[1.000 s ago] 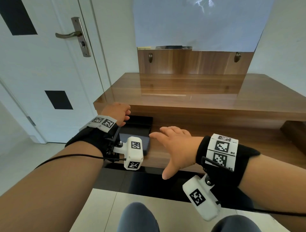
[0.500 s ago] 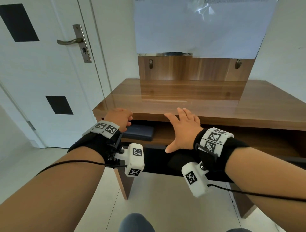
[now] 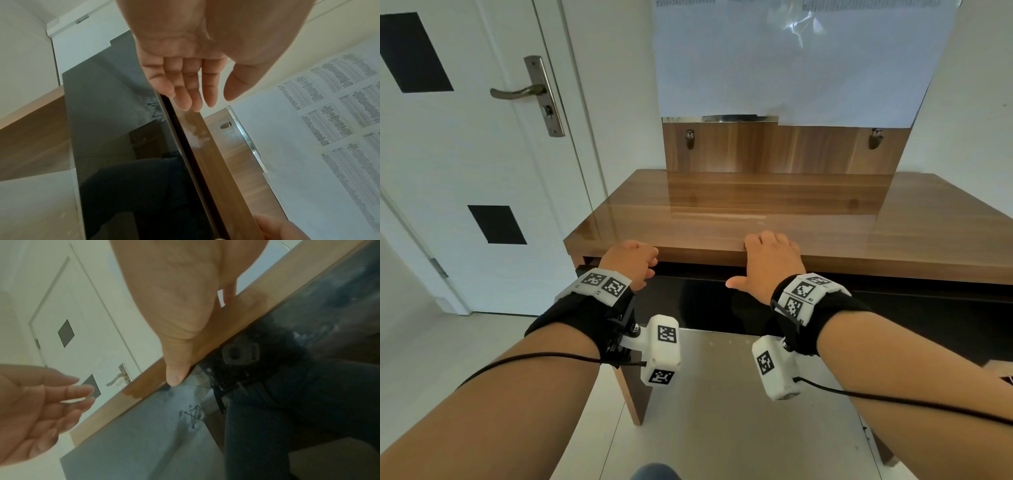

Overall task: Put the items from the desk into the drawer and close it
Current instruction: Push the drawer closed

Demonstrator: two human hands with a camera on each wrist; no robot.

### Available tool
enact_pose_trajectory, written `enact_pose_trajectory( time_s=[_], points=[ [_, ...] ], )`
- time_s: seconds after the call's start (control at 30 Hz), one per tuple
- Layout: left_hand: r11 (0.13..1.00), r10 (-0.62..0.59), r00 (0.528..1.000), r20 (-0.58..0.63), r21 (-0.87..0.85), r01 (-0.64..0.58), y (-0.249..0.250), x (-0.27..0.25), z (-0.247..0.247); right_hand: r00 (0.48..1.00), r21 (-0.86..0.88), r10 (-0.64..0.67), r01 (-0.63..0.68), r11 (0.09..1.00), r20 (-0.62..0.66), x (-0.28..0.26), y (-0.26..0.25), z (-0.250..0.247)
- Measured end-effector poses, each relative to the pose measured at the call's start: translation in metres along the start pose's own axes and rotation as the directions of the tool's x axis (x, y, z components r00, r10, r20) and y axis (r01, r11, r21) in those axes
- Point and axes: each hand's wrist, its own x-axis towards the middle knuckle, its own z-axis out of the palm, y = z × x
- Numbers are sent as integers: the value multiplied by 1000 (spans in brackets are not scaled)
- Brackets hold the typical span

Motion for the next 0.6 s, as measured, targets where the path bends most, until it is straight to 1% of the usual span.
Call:
enact_pose_trajectory(
  time_s=[0.07,0.17,0.33,0.6],
  points=[
    [1000,-5,1000,19,-3,5,-1,1,3,998,-21,-11,10,1000,-55,-1,-4,6],
    [1000,-5,1000,30,1,5,-2,4,9,994,-75,-41,34,997,-99,0,-10,11],
    [999,18,999,43,29,-19,-5,10,16,985,-102,-115,102,990,-130,6,-6,9],
    [999,4,998,65,54,-7,-12,16,24,981,-103,-111,95,990,-160,8,-6,11]
  ],
)
